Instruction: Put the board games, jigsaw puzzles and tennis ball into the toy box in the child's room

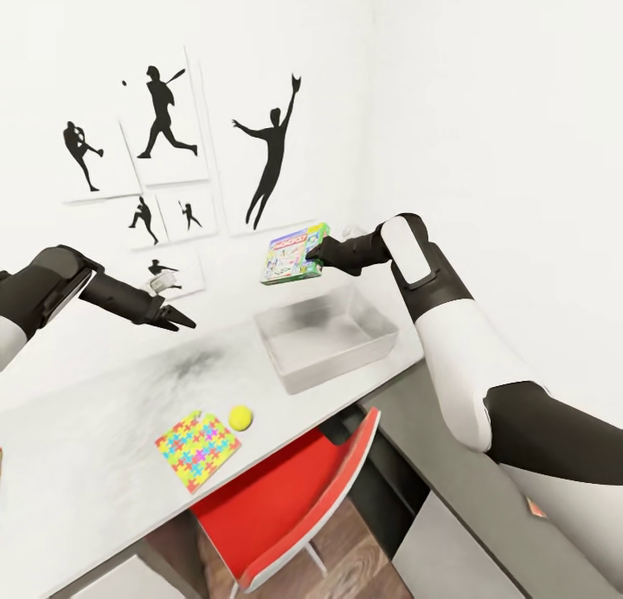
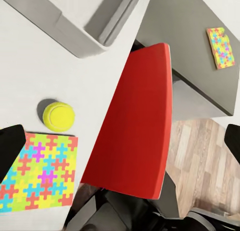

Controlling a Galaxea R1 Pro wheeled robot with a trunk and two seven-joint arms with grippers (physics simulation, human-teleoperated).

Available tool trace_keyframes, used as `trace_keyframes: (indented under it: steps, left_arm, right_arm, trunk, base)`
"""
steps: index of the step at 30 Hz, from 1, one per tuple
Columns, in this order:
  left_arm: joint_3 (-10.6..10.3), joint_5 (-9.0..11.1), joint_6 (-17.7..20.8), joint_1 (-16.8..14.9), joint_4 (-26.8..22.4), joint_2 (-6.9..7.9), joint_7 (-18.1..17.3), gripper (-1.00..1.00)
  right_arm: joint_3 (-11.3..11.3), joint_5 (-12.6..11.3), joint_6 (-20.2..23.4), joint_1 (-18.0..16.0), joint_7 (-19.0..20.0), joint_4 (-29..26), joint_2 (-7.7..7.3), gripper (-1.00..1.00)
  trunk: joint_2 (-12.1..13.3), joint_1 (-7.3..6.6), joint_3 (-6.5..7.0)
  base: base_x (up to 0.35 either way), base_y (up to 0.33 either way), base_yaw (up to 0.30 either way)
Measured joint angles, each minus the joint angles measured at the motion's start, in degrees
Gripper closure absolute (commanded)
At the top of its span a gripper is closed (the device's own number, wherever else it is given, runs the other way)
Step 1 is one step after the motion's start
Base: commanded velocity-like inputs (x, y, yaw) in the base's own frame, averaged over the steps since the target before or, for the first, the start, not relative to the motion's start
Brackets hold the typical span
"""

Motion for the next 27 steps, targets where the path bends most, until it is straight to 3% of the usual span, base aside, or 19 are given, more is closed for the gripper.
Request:
trace_keyframes:
  steps: [14, 22, 27]
  left_arm:
    - [0.10, 0.03, 0.05, 0.00, 0.28, -0.04, 1.86, -1.00]
    - [0.14, 0.03, 0.08, 0.00, 0.28, -0.04, 1.93, -1.00]
    - [0.10, 0.03, 0.09, 0.00, 0.28, -0.04, 1.92, -1.00]
  right_arm:
    - [-0.02, -0.04, 0.03, 0.00, 0.01, -0.17, 0.00, 1.00]
    - [0.02, 0.04, 0.01, 0.00, 0.00, -0.17, 0.00, 1.00]
    - [0.01, -0.14, -0.09, 0.00, 0.00, -0.18, 0.00, 1.00]
  trunk:
    - [-0.01, -0.02, 0.00]
    - [-0.01, -0.01, 0.00]
    - [0.00, 0.01, 0.00]
  base:
    - [0.257, 0.020, 0.000]
    - [0.237, -0.100, 0.000]
    - [0.095, -0.017, 0.000]
